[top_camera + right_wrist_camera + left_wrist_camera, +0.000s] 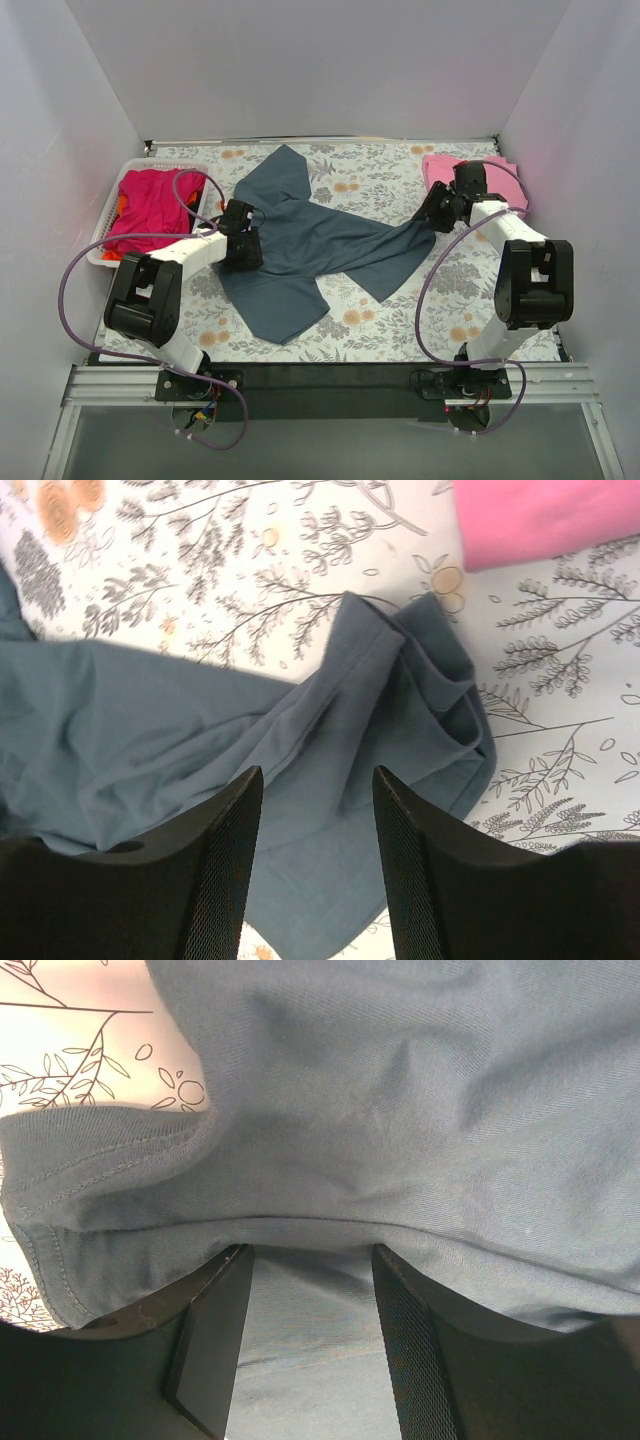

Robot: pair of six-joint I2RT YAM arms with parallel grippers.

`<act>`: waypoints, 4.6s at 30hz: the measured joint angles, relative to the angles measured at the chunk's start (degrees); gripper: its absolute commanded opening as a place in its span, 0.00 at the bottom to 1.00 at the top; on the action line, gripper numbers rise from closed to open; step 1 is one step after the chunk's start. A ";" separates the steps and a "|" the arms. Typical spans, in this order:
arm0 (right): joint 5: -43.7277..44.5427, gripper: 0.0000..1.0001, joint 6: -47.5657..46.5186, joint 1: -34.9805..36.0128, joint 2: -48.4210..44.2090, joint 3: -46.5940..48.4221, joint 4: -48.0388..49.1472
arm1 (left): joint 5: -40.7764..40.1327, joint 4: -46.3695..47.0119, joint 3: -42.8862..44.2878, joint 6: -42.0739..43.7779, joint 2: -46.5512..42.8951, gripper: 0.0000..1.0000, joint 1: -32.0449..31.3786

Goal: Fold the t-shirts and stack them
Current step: Flatten the tshirt out

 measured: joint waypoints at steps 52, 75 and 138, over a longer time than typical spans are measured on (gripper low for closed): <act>12.66 0.01 4.92 1.97 5.77 4.79 2.14 | -1.88 -5.77 0.02 -4.74 -7.39 0.56 0.22; 5.95 0.01 -1.09 2.67 -3.39 -2.78 2.95 | -3.08 -21.53 -9.79 -28.65 -19.58 0.45 0.26; 4.96 0.01 -5.35 1.60 -11.85 -9.55 4.15 | -3.48 -27.61 -4.87 -30.42 -9.38 0.33 -9.97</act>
